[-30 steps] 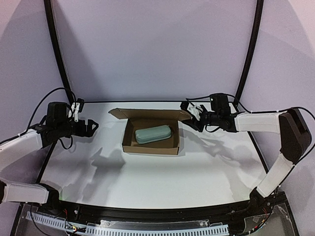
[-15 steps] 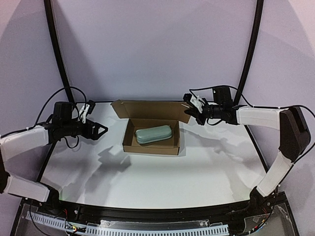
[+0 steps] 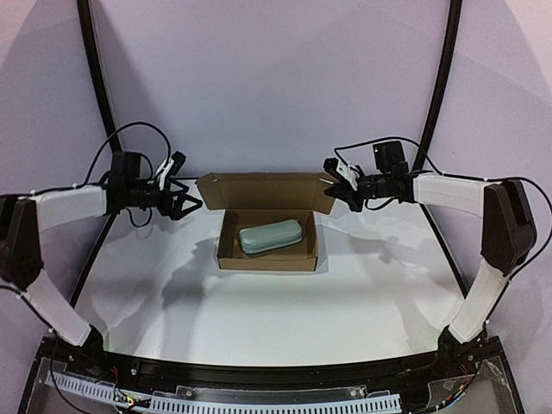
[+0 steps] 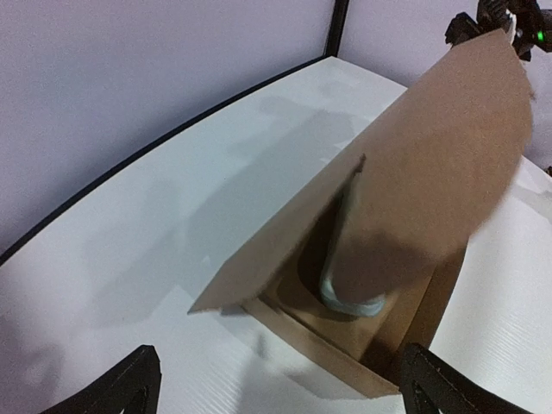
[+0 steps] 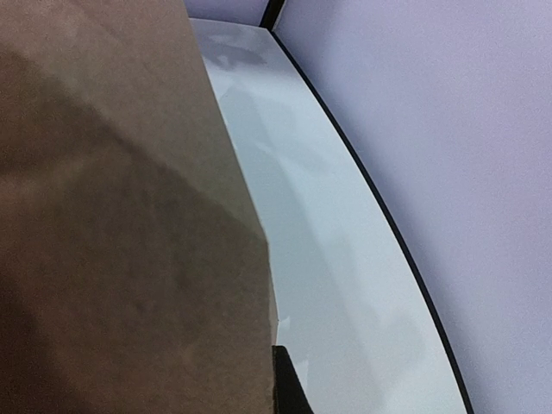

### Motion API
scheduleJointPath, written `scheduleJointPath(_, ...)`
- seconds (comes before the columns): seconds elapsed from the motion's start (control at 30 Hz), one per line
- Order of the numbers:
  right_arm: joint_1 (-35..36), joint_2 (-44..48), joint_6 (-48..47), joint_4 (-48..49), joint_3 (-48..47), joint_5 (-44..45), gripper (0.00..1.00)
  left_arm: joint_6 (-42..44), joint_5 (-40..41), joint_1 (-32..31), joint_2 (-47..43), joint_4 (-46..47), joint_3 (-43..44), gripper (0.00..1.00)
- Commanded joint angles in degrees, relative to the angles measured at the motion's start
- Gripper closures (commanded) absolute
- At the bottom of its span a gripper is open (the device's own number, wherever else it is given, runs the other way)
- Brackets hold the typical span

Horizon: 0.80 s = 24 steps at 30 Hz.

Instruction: Fold the paper box

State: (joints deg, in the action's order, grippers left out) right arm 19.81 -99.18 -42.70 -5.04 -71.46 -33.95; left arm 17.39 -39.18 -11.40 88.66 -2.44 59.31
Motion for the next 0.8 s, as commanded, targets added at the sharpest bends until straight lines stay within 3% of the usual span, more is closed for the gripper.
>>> scheduleJointPath(0.0, -0.6, -2.1, -1.5, -5.6, -3.7, -3.1, 1.0, 5.9, -7.7, 0.5, 6.8, -6.4, 9.0, 0.08)
scheduleJointPath(0.2, -0.7, -3.8, -1.6, -7.4, -7.0, -2.7, 1.0, 3.4, -10.2, 0.6, 13.5, -9.9, 17.6, 0.2)
scheduleJointPath(0.33, -0.8, -4.6, -1.3, -9.1, -8.8, -2.9, 1.0, 0.1, -9.8, 0.6, 14.2, -8.1, 17.8, 0.43)
scheduleJointPath(0.67, -0.7, -4.4, 2.0, -7.9, -8.4, -1.3, 1.0, -6.2, -8.6, 0.0, 15.3, -6.1, 18.7, 0.73)
scheduleJointPath(0.77, -0.2, -4.0, 5.9, -6.7, -8.2, 1.8, 1.0, -7.2, -3.3, -2.3, 14.5, -6.4, 18.6, 0.79)
